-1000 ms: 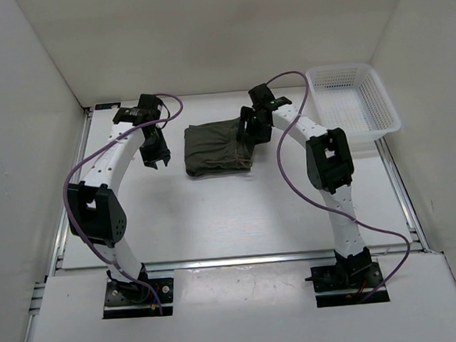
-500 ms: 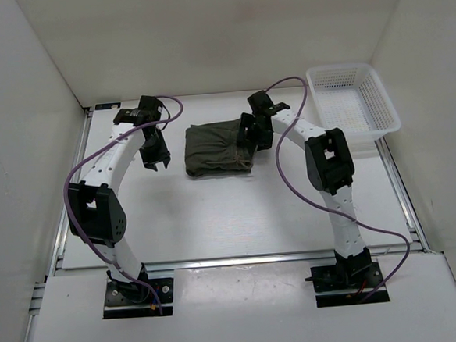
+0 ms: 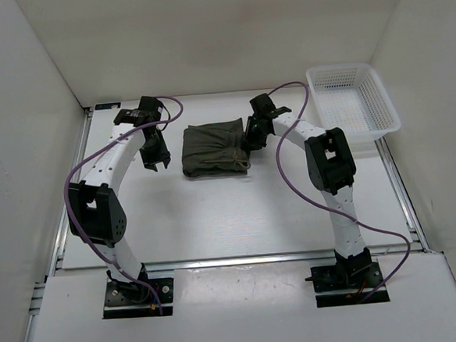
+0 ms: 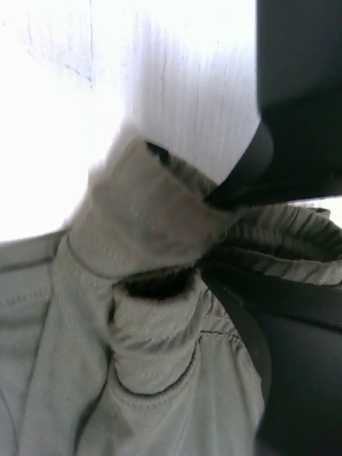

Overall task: Fold and stack the shorts
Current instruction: Fold the shorts

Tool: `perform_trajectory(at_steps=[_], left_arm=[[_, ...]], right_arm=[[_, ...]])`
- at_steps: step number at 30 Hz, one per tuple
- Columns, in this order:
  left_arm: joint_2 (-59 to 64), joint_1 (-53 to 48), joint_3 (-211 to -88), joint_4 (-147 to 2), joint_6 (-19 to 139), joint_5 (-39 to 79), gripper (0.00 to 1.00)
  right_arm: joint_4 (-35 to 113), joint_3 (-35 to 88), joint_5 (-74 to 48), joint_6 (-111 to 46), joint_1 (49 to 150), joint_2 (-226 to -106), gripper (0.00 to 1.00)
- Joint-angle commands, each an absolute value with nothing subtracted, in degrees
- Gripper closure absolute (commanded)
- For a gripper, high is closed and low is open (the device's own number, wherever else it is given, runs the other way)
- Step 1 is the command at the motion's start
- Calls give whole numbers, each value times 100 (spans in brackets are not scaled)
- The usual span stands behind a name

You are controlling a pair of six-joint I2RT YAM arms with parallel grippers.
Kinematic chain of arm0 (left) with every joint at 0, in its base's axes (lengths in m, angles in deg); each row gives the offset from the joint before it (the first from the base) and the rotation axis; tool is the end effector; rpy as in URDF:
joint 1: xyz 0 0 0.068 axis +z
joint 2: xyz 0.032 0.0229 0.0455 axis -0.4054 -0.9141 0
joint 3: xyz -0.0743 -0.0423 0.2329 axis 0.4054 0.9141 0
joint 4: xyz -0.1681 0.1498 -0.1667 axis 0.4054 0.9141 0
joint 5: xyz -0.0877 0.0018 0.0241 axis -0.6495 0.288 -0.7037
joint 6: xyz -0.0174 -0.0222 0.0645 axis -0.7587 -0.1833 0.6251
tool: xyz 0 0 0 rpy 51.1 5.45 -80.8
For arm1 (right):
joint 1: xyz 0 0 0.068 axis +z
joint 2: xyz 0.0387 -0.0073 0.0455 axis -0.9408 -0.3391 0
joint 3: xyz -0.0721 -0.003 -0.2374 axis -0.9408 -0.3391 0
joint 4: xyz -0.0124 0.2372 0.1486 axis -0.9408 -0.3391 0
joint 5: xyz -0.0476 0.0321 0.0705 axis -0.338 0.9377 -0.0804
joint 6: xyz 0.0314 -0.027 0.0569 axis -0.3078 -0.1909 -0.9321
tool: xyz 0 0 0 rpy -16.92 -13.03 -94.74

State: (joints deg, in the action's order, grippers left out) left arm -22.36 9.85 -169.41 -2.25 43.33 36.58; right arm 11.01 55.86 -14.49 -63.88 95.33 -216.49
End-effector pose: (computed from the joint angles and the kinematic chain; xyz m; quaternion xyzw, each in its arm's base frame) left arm 0.3551 -0.0805 0.2443 -0.1290 0.9816 0.0226 0.1392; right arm 0.4659 0.2256 0.1192 0.0920 0.9480 0.2020 0.2281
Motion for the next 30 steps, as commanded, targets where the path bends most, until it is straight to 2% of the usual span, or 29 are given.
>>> perform_trajectory(at_steps=[1,3,4,5,12,19,30], left_arm=[[-1993,959,-16877,-261,4332,3804,56],[-1993,959,-16877,-261,4332,3804,56],[-1993,959,-16877,-261,4332,3804,56],[-1993,959,-16877,-261,4332,3804,56],[-1993,959,-16877,-313,4332,3751,56],[-1993,959,-16930,-261,4332,3804,56],[-1993,959,-16982,-261,4332,3751,56]], right_arm=[[1300,5408,-1222,-6530,9576,-21751,70],[1300,5408,-1415,-6382,9576,-21584,84],[1239,5408,-1485,-6329,9576,-21531,96],[1143,5408,-1556,-6328,9576,-21426,100],[844,5996,-1776,-5827,9856,-21082,100],[720,6970,-1294,-5537,10024,-20977,100],[615,7719,-1513,-5730,9813,-22285,100]])
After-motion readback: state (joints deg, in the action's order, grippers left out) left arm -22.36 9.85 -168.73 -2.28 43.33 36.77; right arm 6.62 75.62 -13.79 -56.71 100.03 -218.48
